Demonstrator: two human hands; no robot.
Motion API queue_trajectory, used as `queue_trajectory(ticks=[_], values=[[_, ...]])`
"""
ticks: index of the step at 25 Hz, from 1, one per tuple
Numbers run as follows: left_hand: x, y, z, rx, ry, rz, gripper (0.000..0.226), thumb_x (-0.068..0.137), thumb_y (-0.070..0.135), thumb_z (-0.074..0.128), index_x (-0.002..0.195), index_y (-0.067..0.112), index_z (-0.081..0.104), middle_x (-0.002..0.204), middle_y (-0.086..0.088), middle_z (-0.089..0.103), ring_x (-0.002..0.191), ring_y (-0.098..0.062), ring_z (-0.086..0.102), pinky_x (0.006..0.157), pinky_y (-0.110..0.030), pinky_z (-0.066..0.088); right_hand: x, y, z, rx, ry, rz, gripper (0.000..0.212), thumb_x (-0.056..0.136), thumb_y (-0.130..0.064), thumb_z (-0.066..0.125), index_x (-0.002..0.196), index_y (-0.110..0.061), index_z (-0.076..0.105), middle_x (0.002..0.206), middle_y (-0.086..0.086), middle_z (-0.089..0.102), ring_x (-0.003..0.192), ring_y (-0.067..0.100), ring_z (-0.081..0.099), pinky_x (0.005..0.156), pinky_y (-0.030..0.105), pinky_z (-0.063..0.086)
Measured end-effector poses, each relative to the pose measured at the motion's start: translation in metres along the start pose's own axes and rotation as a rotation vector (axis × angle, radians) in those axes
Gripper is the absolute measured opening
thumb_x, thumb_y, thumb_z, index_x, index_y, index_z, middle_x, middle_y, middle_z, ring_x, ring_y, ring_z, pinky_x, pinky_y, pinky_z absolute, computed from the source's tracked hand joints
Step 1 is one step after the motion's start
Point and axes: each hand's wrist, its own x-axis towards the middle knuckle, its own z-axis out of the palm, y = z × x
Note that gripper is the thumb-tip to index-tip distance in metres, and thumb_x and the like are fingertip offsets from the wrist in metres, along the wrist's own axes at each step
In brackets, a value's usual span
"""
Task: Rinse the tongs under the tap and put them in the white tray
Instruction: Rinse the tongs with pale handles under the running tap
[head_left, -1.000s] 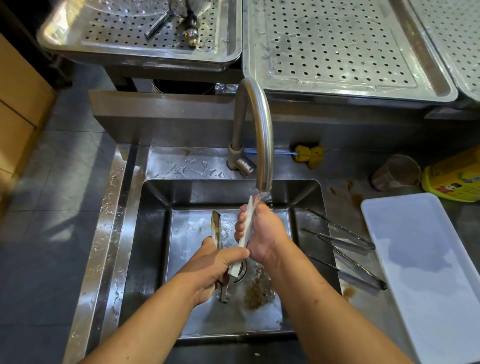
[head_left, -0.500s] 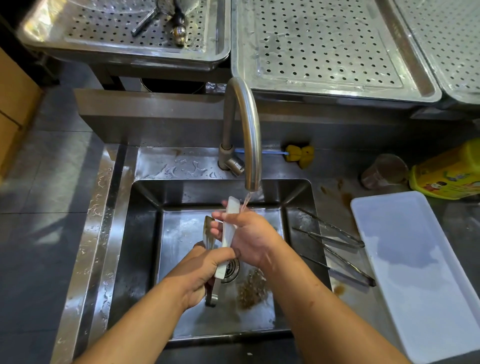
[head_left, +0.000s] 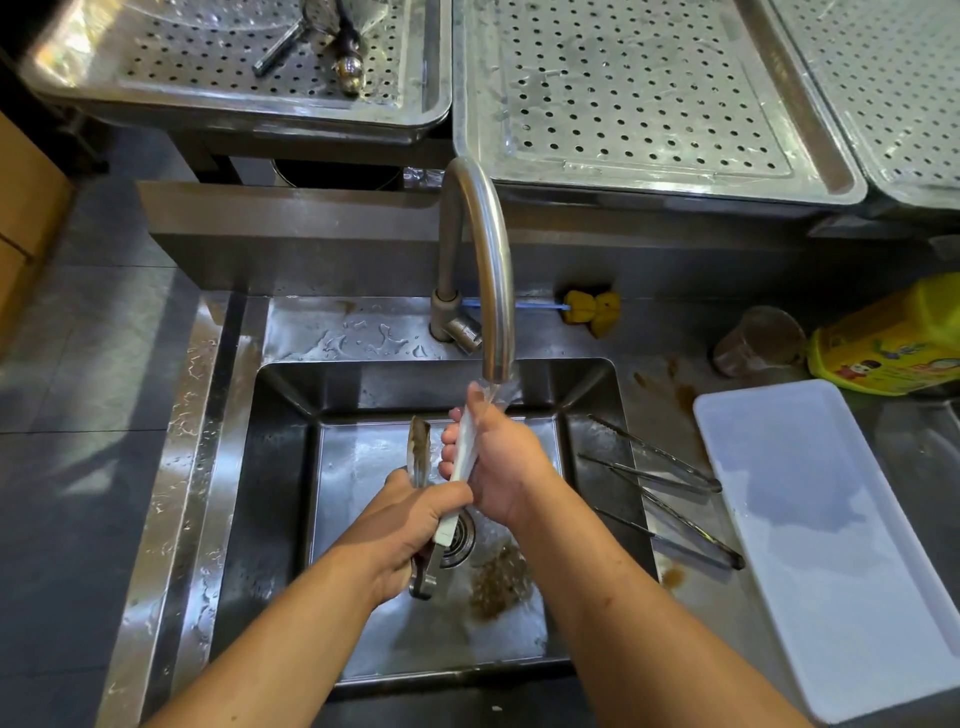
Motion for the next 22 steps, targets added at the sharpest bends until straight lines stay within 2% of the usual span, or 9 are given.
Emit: queue_trajectory(ticks=[2, 4, 6, 8, 10, 13, 17, 20, 22], values=[[-0.001, 0.002, 0.000, -0.014, 0.011, 0.007, 0.075, 0.059, 0.021, 0.086, 0.127, 0.006, 0.058, 0.075, -0.016, 0.072, 0.063, -0.022, 0.070, 0.052, -0.032, 0.052, 0.000, 0.006, -0.002, -0.004, -0.058, -0.036, 0.009, 0.106, -0.017, 0.057, 0.112, -0.010, 0.056, 0.063, 0.002, 0.058, 0.053, 0.014, 0.051, 0.053, 0.027, 0.047], [-0.003, 0.006, -0.001, -0.010, 0.008, 0.029, 0.080, 0.059, 0.028, 0.087, 0.128, 0.006, 0.055, 0.069, -0.010, 0.071, 0.055, -0.017, 0.067, 0.044, -0.027, 0.046, 0.000, 0.013, -0.008, -0.118, -0.060, -0.045, 0.011, 0.103, -0.005, 0.057, 0.113, -0.009, 0.058, 0.066, 0.005, 0.060, 0.055, 0.015, 0.056, 0.056, 0.028, 0.051], [-0.005, 0.010, -0.002, -0.023, -0.009, 0.041, 0.073, 0.068, 0.038, 0.090, 0.122, 0.008, 0.052, 0.058, -0.001, 0.068, 0.045, -0.011, 0.057, 0.038, -0.023, 0.040, 0.002, 0.018, -0.014, -0.356, 0.050, -0.090, 0.010, 0.103, -0.015, 0.058, 0.107, -0.006, 0.060, 0.073, 0.007, 0.061, 0.061, 0.017, 0.058, 0.062, 0.032, 0.051], [-0.005, 0.016, 0.003, -0.080, -0.006, 0.058, 0.044, 0.092, 0.041, 0.079, 0.111, 0.012, 0.051, 0.050, 0.009, 0.059, 0.039, -0.006, 0.047, 0.035, -0.022, 0.036, 0.003, 0.022, -0.024, -0.472, 0.154, -0.099, 0.022, 0.103, -0.024, 0.057, 0.114, -0.005, 0.060, 0.085, 0.010, 0.063, 0.067, 0.020, 0.060, 0.064, 0.034, 0.052], [-0.003, 0.022, 0.010, -0.139, 0.051, 0.052, 0.022, 0.105, 0.031, 0.064, 0.102, 0.012, 0.053, 0.050, 0.008, 0.054, 0.041, -0.007, 0.044, 0.037, -0.023, 0.037, -0.002, 0.030, -0.029, -0.262, 0.085, 0.025, 0.024, 0.102, -0.023, 0.054, 0.117, -0.005, 0.061, 0.087, 0.012, 0.064, 0.068, 0.023, 0.061, 0.066, 0.037, 0.054], [0.001, 0.025, 0.020, -0.106, 0.127, 0.009, 0.018, 0.105, 0.024, 0.062, 0.097, 0.009, 0.066, 0.061, -0.005, 0.060, 0.055, -0.019, 0.054, 0.052, -0.030, 0.044, -0.013, 0.046, -0.033, -0.074, -0.103, 0.119, 0.028, 0.103, -0.018, 0.048, 0.112, -0.009, 0.073, 0.078, 0.009, 0.066, 0.064, 0.023, 0.066, 0.067, 0.040, 0.059], [0.005, 0.030, 0.019, 0.509, 0.093, 0.092, 0.019, 0.098, 0.023, 0.058, 0.100, 0.018, 0.076, 0.074, -0.003, 0.080, 0.061, -0.016, 0.071, 0.058, -0.030, 0.054, -0.017, 0.052, -0.047, -0.076, -0.030, 0.017, 0.030, 0.107, -0.018, 0.048, 0.127, -0.012, 0.070, 0.094, 0.022, 0.064, 0.074, 0.035, 0.067, 0.068, 0.047, 0.059], [0.010, 0.031, 0.013, 0.512, -0.097, 0.132, 0.023, 0.089, 0.015, 0.071, 0.113, 0.016, 0.073, 0.099, -0.010, 0.083, 0.088, -0.025, 0.080, 0.082, -0.040, 0.062, -0.026, 0.046, -0.065, -0.207, 0.021, -0.050, 0.027, 0.103, -0.026, 0.053, 0.119, -0.014, 0.072, 0.085, 0.017, 0.071, 0.066, 0.027, 0.064, 0.058, 0.037, 0.050], [0.015, 0.032, 0.018, 0.471, -0.166, 0.100, 0.027, 0.090, 0.008, 0.072, 0.117, 0.008, 0.069, 0.096, -0.013, 0.083, 0.082, -0.028, 0.079, 0.072, -0.036, 0.060, -0.032, 0.043, -0.072, -0.385, 0.026, -0.104, 0.027, 0.100, -0.025, 0.055, 0.114, -0.016, 0.075, 0.086, 0.009, 0.076, 0.070, 0.019, 0.065, 0.056, 0.031, 0.049]])
